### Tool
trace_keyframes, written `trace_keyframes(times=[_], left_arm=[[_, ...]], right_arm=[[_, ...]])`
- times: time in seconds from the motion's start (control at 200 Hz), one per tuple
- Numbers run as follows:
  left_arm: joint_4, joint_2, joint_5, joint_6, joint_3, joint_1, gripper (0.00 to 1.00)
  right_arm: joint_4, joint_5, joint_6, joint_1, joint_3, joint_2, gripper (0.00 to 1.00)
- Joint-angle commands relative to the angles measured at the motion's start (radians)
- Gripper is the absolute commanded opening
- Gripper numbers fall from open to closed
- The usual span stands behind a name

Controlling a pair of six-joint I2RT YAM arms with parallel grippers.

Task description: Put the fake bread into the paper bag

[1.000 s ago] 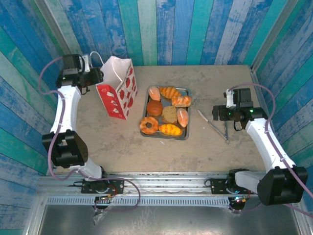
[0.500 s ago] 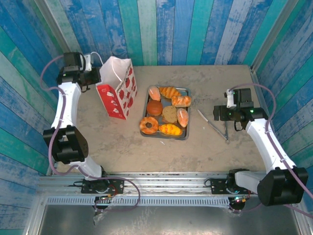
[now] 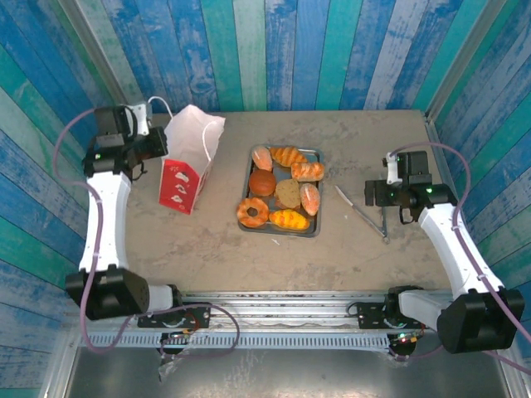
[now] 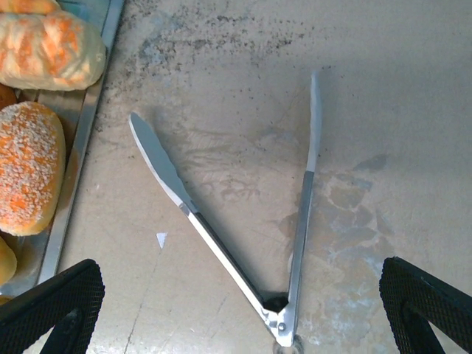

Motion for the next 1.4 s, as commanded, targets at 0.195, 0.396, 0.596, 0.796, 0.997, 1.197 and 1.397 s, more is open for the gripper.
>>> trace_keyframes(times=[0.195,0.396,0.596,0.796,0.997,1.197,1.397], left_arm=[[0.027,-0.177,0.102,-0.075,-0.153,0.001,0.0],[0.067,-0.182,0.13,-0.094,-0.218,-0.001,0.0],[0.112,-0.172,0.148,-0.106,-0.251,0.0,0.12],[0.122,-0.195,0.071,-0.069,-0.227,0.001,0.59],[0.221,-0.316,-0.018,-0.069,-0.28,-0.002,0.83],[0.296,-0.41,-0.064,-0.058,-0.353,0.002,0.88],[0.309,-0.41,-0.055,-0.048,-0.363,0.001,0.89]], right_arm=[[-0.076,0.043,0.002,-0.004,-0.02,-0.04,1.0],[-0.095,0.047,0.028,-0.004,-0.015,-0.03,1.0],[-0.119,-0.007,0.097,-0.004,-0.029,0.012,1.0],[-0.068,0.01,0.191,-0.004,-0.123,-0.003,1.0],[-0.035,0.035,0.214,-0.004,-0.181,0.034,1.0],[0.027,0.045,0.22,-0.004,-0.216,0.126,1.0],[0.071,0.028,0.216,-0.002,-0.215,0.224,1.0]])
